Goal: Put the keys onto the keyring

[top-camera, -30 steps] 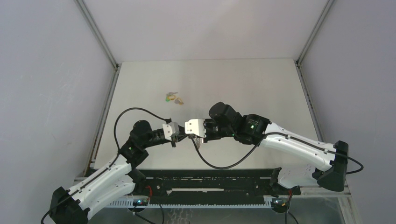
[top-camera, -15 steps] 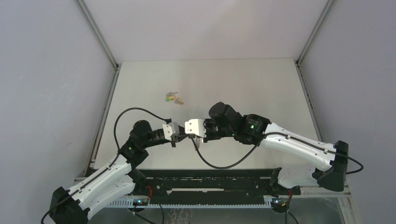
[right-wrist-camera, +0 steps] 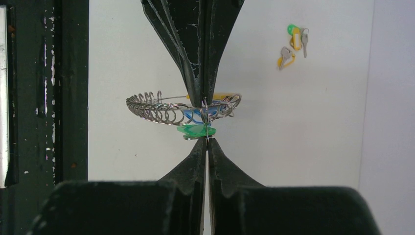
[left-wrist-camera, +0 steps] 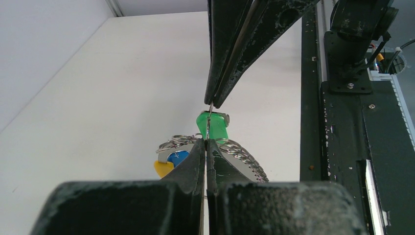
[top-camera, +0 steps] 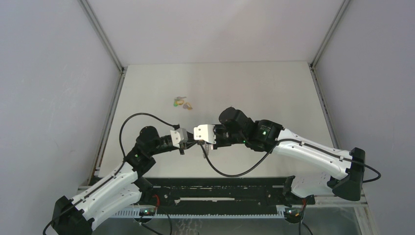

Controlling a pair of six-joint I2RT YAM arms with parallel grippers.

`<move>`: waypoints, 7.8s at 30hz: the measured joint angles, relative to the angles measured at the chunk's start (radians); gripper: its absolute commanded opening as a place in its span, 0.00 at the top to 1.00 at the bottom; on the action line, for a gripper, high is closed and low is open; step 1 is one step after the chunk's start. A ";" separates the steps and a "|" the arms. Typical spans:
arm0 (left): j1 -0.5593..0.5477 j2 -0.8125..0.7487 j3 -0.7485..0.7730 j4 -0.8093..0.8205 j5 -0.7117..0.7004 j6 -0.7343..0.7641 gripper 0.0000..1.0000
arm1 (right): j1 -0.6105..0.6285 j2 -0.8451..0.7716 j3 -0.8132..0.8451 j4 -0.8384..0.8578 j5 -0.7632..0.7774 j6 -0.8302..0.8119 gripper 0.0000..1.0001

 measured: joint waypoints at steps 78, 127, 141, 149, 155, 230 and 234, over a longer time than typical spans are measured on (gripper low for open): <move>-0.007 -0.012 0.000 -0.001 0.018 0.010 1.00 | 0.008 -0.015 0.000 0.001 -0.014 0.014 1.00; -0.011 -0.011 0.000 -0.023 0.018 0.017 1.00 | 0.021 -0.008 0.000 -0.006 0.005 0.016 1.00; -0.013 -0.011 0.000 -0.051 -0.140 0.017 1.00 | 0.020 -0.003 0.000 -0.059 0.055 0.099 1.00; -0.013 -0.014 0.000 -0.044 -0.467 -0.026 1.00 | -0.024 0.032 -0.065 -0.126 0.090 0.321 1.00; 0.011 -0.051 -0.003 -0.008 -0.691 -0.094 1.00 | -0.075 0.123 -0.152 -0.163 0.098 0.510 1.00; 0.046 -0.124 -0.048 0.061 -0.809 -0.180 1.00 | -0.232 0.520 -0.090 0.084 0.150 0.727 0.93; 0.047 -0.125 -0.048 0.061 -0.805 -0.180 1.00 | -0.232 0.520 -0.090 0.080 0.151 0.727 0.93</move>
